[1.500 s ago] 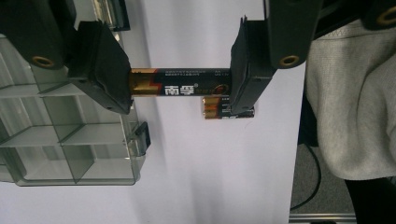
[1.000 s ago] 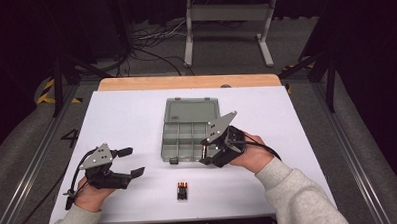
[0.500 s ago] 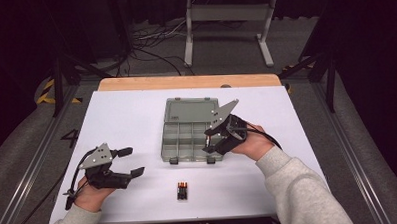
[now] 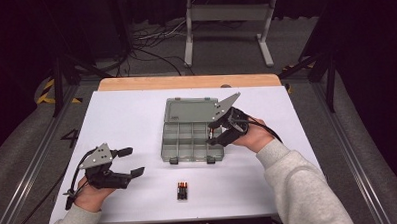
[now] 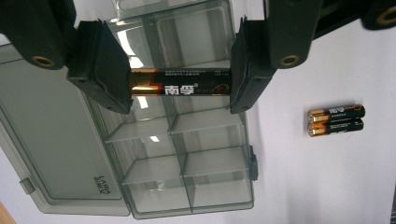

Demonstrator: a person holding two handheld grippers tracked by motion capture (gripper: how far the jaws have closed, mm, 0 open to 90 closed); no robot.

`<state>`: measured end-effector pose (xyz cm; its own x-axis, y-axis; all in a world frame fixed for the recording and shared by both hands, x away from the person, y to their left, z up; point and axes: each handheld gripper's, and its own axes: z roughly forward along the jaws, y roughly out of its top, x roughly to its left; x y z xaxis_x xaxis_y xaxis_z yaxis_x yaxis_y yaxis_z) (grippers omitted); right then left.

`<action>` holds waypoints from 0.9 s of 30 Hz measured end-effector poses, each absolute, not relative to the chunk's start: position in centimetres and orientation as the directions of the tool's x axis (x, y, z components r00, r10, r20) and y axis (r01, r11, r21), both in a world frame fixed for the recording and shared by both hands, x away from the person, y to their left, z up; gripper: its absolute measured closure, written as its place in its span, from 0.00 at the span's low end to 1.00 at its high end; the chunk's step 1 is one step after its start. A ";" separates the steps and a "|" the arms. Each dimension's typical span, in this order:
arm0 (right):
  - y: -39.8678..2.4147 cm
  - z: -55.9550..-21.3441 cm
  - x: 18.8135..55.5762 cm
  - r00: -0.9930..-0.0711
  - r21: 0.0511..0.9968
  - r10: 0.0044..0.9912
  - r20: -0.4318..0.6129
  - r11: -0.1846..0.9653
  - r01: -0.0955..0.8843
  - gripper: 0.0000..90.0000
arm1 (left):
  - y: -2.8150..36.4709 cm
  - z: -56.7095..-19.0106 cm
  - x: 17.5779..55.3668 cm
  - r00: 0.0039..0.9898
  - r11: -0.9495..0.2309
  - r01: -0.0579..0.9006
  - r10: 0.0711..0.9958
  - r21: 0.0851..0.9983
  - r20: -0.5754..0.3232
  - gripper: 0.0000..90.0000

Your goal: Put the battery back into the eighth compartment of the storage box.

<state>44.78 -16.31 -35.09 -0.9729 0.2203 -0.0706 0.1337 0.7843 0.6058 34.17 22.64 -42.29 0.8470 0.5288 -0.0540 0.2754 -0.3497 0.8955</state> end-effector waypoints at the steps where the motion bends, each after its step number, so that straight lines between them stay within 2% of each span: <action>1: -16.4 -35.1 44.9 -0.972 0.602 0.223 -0.074 0.787 0.134 0.46 | 22.6 -42.3 34.2 0.847 -0.350 0.275 0.529 0.895 -0.054 0.22; 27: -16.2 -37.7 45.7 -0.981 0.534 0.189 -0.044 0.835 0.137 0.46 | 22.7 -42.3 34.2 0.846 -0.346 0.276 0.531 0.897 -0.056 0.22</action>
<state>45.73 -16.21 -37.75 -0.9810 0.1888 -0.0441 0.1366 0.8345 0.5338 34.16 22.72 -42.28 0.8459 0.5305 -0.0555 0.2756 -0.3455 0.8970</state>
